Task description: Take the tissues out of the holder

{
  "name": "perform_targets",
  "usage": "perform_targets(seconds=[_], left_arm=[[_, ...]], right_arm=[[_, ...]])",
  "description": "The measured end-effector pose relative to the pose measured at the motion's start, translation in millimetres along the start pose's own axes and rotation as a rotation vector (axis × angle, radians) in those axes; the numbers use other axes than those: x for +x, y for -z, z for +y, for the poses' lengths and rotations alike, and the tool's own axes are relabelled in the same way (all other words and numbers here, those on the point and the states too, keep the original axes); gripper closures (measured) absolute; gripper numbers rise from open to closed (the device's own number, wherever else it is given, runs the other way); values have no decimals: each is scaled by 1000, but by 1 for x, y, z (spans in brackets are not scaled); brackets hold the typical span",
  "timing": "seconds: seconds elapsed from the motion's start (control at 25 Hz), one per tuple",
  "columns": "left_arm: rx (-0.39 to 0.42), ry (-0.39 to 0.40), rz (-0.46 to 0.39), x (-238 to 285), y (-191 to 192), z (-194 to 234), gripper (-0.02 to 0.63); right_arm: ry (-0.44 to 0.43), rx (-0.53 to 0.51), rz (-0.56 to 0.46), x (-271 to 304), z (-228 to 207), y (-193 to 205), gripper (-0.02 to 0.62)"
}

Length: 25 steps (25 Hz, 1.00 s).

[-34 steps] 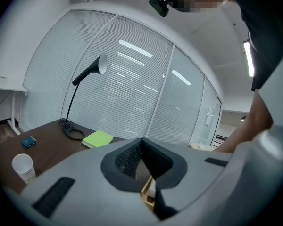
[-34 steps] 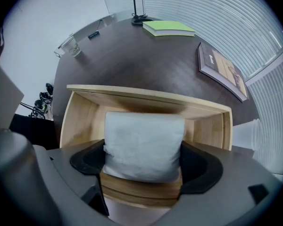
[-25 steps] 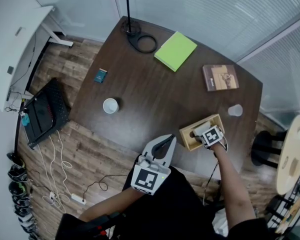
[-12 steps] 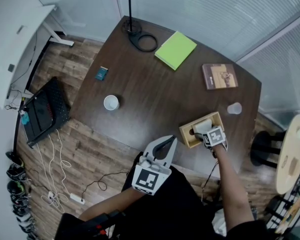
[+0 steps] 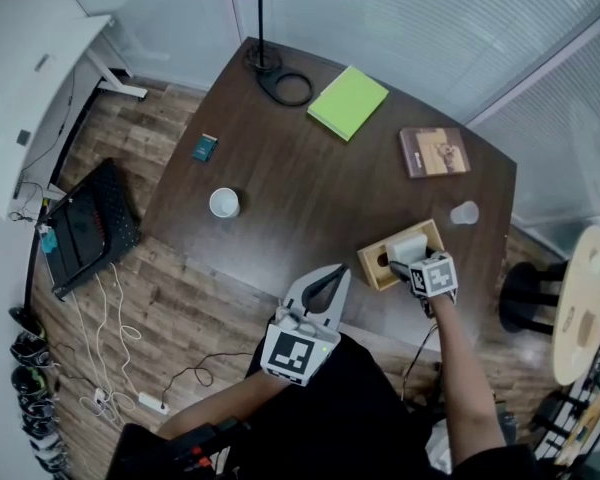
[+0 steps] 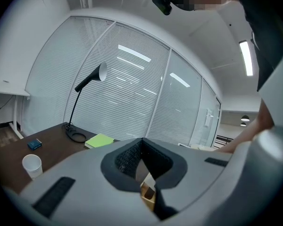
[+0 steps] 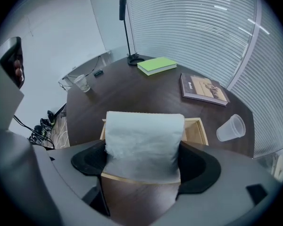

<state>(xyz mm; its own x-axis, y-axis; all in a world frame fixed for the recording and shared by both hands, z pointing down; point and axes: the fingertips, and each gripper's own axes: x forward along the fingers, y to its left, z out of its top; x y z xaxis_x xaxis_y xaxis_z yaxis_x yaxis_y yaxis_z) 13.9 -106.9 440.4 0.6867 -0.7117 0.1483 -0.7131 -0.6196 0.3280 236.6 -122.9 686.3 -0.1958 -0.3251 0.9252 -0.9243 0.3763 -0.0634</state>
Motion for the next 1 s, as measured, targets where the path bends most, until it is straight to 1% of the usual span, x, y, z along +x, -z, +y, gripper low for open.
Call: perform_targets(seconds=[0.16,0.32,0.4,0.52,0.6,0.76,0.88,1.0], left_arm=[[3,5,-7,-6,-3,-1,606],[12,6,-9,-14,-3,1,606],[10,6,-6,-20,-3,2,606],[16,12,0,-22,-7,4,606],[31,24,-3,-22,-10,4,606],[38,31,-13,-20,-15,6,606],[48,38,-29,-19,-21,8,606],[16,40,-34,-17,-26,10,606]], right_arm=[[5,12,-64,-12,7,-10,133],[19,69,-166,-30,18,-19,133],[37,59,-221,-41,29,-25,133],[39,38,-304,-59,45,-41,133],[40,40,-333,-71,50,-50,133],[24,115,-392,-93,56,-62,133],[30,134,-450,-113,64,-72,133],[40,143,-488,-133,71,-80,132]])
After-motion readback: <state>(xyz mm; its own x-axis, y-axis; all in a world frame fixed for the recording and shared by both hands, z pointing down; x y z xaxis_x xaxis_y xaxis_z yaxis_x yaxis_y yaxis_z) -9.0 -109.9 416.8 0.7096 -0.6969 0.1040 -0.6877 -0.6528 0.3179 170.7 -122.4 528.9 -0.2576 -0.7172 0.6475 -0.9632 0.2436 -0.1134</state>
